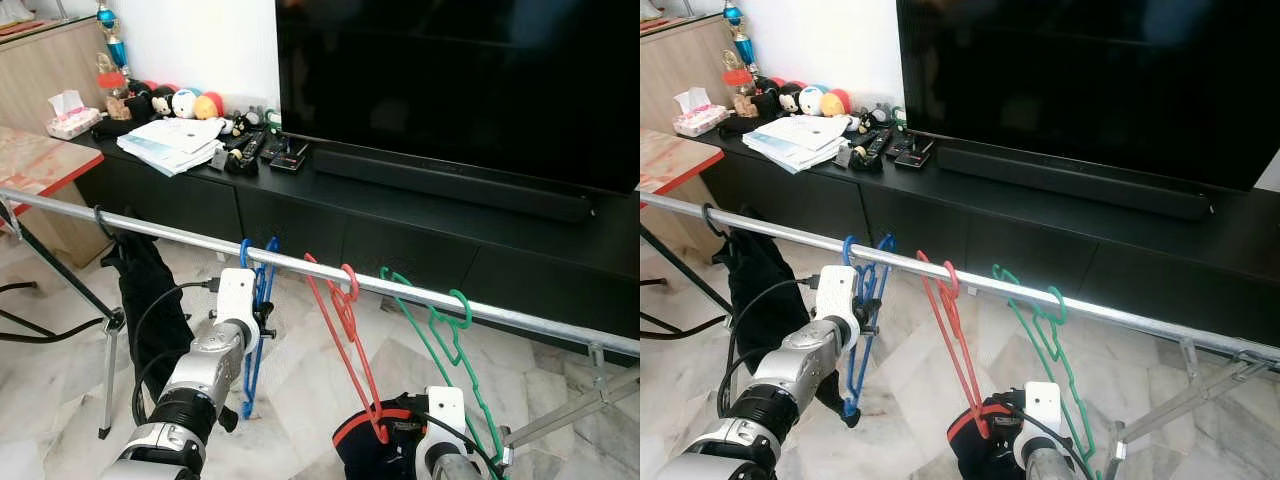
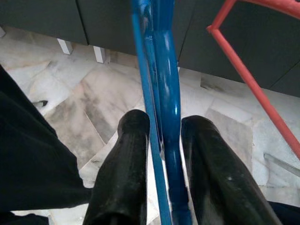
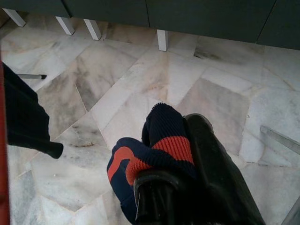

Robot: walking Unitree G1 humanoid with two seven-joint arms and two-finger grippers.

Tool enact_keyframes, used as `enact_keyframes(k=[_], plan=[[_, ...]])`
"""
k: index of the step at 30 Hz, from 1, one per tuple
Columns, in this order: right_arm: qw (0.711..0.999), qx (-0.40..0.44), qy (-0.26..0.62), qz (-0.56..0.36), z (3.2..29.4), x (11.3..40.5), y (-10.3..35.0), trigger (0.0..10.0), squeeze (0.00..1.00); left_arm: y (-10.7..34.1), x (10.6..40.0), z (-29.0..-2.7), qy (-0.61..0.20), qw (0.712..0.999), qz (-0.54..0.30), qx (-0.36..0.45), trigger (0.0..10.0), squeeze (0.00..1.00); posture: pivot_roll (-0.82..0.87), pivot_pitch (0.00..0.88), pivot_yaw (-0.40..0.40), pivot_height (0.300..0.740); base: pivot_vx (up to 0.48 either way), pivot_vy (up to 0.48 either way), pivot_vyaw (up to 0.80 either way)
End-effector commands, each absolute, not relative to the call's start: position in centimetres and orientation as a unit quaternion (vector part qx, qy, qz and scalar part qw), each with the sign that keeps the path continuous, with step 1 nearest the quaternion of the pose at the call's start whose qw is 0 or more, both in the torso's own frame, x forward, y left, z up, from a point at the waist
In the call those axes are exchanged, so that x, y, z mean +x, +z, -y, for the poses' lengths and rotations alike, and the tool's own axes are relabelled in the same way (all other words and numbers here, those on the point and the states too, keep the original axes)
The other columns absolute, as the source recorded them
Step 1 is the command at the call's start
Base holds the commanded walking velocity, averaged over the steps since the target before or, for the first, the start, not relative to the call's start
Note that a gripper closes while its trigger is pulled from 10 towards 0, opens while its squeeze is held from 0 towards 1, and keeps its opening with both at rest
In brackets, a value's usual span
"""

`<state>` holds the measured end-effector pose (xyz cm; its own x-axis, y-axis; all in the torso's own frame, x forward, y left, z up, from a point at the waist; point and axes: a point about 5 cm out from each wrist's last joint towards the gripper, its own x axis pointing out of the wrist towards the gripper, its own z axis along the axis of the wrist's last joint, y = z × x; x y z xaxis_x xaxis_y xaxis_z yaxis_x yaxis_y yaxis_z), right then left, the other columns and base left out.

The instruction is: Hang hanger

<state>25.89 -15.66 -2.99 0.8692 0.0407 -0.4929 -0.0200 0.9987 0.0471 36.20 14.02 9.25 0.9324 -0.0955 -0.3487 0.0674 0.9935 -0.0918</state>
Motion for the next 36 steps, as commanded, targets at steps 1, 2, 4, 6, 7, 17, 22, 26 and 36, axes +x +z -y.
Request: enact_keyframes(k=[1, 2, 4, 6, 7, 17, 22, 26, 36], plan=[[0.969, 0.018, 0.018, -0.246, 15.5, 26.2, -2.7, 10.0, 0.00, 9.2, 36.1, -14.5, -0.037, 0.983, -0.174, -0.036, 0.0, 0.00, 0.07, 0.061, 0.024, 0.740, 0.000, 0.000, 0.00], [0.969, 0.018, 0.018, -0.246, 15.5, 26.2, -2.7, 10.0, 0.00, 9.2, 36.1, -14.5, -0.037, 0.983, -0.174, -0.036, 0.0, 0.00, 0.07, 0.061, 0.024, 0.740, 0.000, 0.000, 0.00], [0.969, 0.018, 0.018, -0.246, 15.5, 26.2, -2.7, 10.0, 0.00, 9.1, 36.0, -14.6, -0.036, 0.984, -0.174, -0.030, 0.0, 0.00, 0.07, 0.056, 0.024, 0.740, 0.000, 0.000, 0.00], [0.969, 0.018, 0.018, -0.246, 15.6, 26.1, -2.7, 10.0, 0.00, 9.0, 35.9, -14.7, -0.036, 0.984, -0.176, -0.020, 0.0, 0.00, 0.07, 0.054, 0.023, 0.740, 0.000, 0.000, 0.00], [0.969, 0.018, 0.018, -0.246, 15.6, 26.2, -2.7, 10.0, 0.00, 8.9, 35.9, -14.7, -0.036, 0.984, -0.176, -0.018, 0.0, 0.00, 0.07, 0.054, 0.023, 0.740, 0.000, 0.000, 0.00], [0.969, 0.018, 0.021, -0.246, 15.4, 26.1, -2.8, 10.0, 0.00, 8.8, 35.6, -14.8, -0.038, 0.984, -0.173, -0.016, 0.0, 0.00, 0.07, 0.040, 0.029, 0.740, 0.000, 0.000, 0.00], [0.970, 0.020, 0.016, -0.244, 15.3, 26.0, -2.8, 10.0, 0.00, 8.2, 33.8, -15.4, -0.074, 0.989, -0.125, 0.011, 0.0, 0.00, 0.05, 0.026, 0.041, 0.740, 0.000, 0.000, 0.00], [0.970, 0.019, 0.011, -0.241, 15.5, 26.0, -2.7, 10.0, 0.00, 8.7, 31.8, -16.8, -0.058, 0.996, -0.056, 0.035, 0.0, 0.00, 0.07, 0.024, 0.038, 0.740, 0.000, 0.000, 0.00], [0.973, 0.014, 0.021, -0.230, 15.2, 26.4, -2.3, 10.0, 0.00, 8.2, 28.4, -17.7, -0.047, 0.997, -0.042, 0.044, 0.0, 0.00, 0.08, 0.021, 0.027, 0.740, 0.000, 0.000, 0.00]])
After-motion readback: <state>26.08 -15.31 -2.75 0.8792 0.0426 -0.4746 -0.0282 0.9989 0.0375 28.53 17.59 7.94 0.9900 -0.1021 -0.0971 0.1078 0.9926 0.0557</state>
